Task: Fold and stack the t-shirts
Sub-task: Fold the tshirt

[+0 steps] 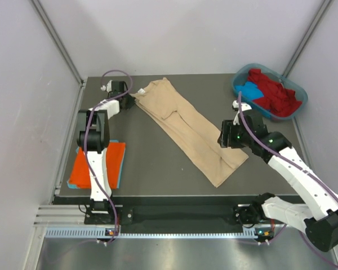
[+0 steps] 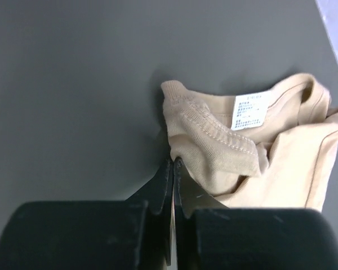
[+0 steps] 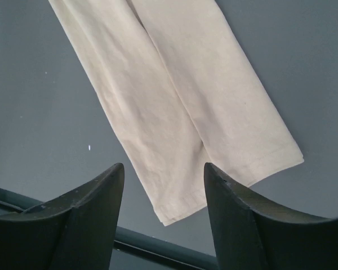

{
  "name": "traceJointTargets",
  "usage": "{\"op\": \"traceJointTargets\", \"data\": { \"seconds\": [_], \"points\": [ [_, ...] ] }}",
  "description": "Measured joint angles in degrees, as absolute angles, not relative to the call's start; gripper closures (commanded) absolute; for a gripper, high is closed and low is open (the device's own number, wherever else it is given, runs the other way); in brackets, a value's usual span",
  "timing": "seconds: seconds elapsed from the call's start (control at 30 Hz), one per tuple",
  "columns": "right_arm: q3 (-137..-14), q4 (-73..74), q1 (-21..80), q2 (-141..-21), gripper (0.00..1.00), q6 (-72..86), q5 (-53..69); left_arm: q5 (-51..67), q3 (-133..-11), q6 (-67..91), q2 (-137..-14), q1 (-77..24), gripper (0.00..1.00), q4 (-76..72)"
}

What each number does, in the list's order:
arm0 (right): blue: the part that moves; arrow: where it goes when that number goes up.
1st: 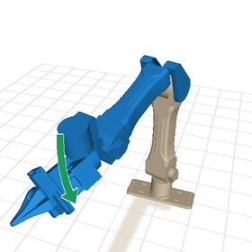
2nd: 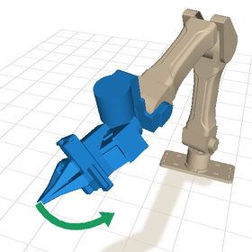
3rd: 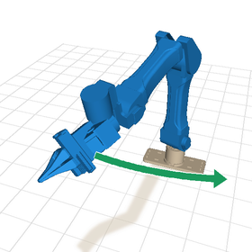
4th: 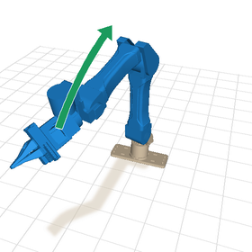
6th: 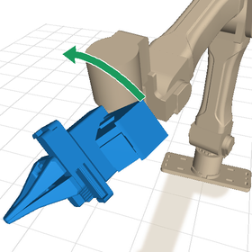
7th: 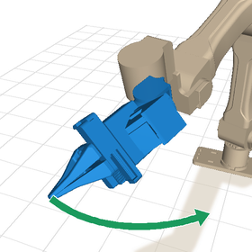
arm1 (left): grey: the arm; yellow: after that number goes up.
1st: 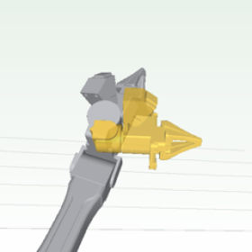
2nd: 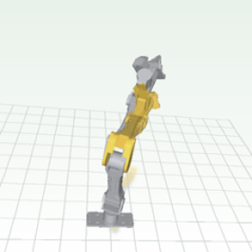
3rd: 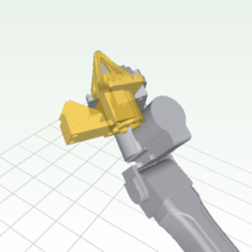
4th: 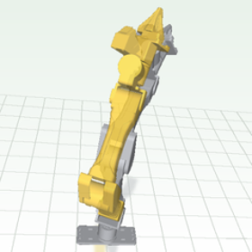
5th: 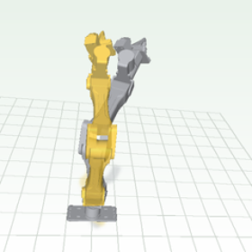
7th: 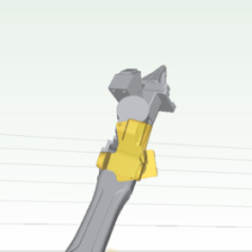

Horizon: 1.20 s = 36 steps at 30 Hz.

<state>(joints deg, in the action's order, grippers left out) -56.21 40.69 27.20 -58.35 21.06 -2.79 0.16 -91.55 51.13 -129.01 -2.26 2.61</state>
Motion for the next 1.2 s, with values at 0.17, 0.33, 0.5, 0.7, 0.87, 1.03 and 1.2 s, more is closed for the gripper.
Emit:
{"op": "traceJointTargets", "data": {
  "seconds": [0.17, 0.33, 0.5, 0.7, 0.87, 1.03, 1.2],
  "points": [
    [-52.47, 39.4, 28.08, -58.74, 0.48, 20.78, -1.74, 0.43, -99.68, 51.57, -134.41, -1.54, 1.0, 3.09],
    [-46.74, 38.04, 36.12, -60.66, 0.53, 21.47, -3.81, 1.93, -107.77, 51.46, -139.59, -1.02, 1.0, 3.6],
    [-42.74, 35.46, 46.72, -64.79, 0.55, 24.1, -5.1, 3.95, -109.93, 51.55, -141.16, -0.27, 1.0, 3.62],
    [-42.85, 33.19, 56.55, -70.59, 0.59, 26.92, -9.72, 5.39, -109.93, 51.53, -141.16, 0.78, 1.0, 3.86],
    [-44.31, 31.99, 60.66, -75.37, 0.63, 28.08, -12.95, 6.7, -109.93, 51.53, -141.16, 1.1, 1.0, 3.99],
    [-46.54, 30.7, 61.01, -80.31, 0.65, 28.1, -14.72, 7.68, -109.93, 51.53, -141.16, 1.43, 1.0, 4.21],
    [-47.05, 29.58, 61.01, -83.11, 0.65, 28.12, -14.96, 8.21, -109.93, 51.53, -141.16, 1.67, 1.0, 4.32]
  ]
}}
